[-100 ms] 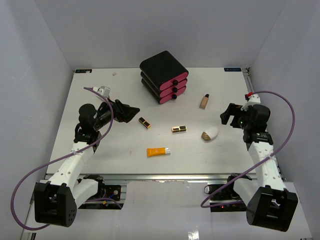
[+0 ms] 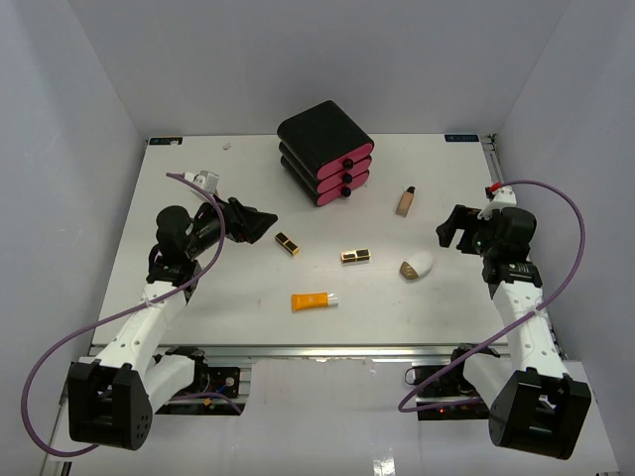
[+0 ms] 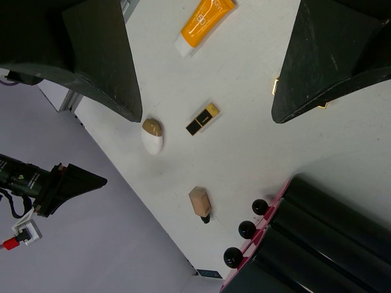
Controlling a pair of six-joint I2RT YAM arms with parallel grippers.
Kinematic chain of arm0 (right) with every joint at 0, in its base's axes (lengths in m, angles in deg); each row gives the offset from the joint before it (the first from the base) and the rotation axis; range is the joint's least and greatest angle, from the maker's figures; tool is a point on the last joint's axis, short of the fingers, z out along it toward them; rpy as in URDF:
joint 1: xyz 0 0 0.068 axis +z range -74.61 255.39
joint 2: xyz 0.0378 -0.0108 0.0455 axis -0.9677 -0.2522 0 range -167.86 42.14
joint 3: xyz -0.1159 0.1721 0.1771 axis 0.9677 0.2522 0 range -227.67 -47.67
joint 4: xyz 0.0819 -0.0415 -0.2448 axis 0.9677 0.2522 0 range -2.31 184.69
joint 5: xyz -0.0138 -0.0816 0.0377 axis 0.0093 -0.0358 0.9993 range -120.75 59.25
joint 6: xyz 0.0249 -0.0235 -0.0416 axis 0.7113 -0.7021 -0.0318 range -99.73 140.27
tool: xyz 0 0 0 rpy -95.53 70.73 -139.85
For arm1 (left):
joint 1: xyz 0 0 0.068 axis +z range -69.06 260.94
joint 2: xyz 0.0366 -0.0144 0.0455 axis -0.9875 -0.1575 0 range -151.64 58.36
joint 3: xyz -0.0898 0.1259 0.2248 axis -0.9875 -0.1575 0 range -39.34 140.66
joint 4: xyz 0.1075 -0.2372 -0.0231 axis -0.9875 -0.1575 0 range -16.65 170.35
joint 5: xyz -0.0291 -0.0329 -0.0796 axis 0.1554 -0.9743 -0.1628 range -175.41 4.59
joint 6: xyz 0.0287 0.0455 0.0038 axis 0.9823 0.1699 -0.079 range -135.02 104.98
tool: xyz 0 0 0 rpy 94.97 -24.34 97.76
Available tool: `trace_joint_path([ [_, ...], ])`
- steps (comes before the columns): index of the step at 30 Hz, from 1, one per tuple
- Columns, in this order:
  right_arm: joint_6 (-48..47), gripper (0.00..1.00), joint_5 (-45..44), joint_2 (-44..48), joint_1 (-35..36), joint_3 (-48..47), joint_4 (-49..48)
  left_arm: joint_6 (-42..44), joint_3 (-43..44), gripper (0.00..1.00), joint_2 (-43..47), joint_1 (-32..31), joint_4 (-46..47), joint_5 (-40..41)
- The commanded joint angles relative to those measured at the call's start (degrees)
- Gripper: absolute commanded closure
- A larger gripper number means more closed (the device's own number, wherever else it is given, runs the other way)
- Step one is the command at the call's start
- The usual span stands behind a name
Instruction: Organize the makeup
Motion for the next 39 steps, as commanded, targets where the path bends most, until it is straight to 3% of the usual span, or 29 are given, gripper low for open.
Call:
trace_joint_path([
  [1,-2.97,0.1,4.65,1.02,-0.27,-1.9,-2.48,-0.17,1.49,0.02,0.85,0.28,0.44,-0.97],
  [11,-22.47,0.1,31.11,2.49,0.38,2.4,-0.77,-0.59,1.36,0.02,0.55,0.19,0.61,-1.58],
  [14,-25.96,0.1,29.35,-0.19,3.17,-2.6,4.43,-0.63,1.32,0.02,0.6,0.19,0.61,-1.58],
  [18,-35.33,0.1,30.4,-9.8,8.16,-17.93,17.22,-0.42,1.29,0.02,0.56,0.1,0.34,-1.58],
  [23,-22.78,0.1,33.36,-20.14,11.64,-26.19,9.46,0.03,1.12,0.02,1.02,0.1,0.02,-1.01],
  [29,-1.52,0.1,21.64,-37.48,18.64,-42.41,5.28,0.23,1.41,0.02,-0.01,0.11,-0.09,-1.31],
  [35,8.97,0.01,18.5,-51.15,23.25,-53.18,2.96,1.13,1.8,0.02,-0.87,0.14,-0.89,-0.71],
  [39,12.36,0.1,19.04,-57.11,23.75,-59.71,1.03,1.45,2.14,0.02,-1.5,0.13,-1.32,-0.53],
])
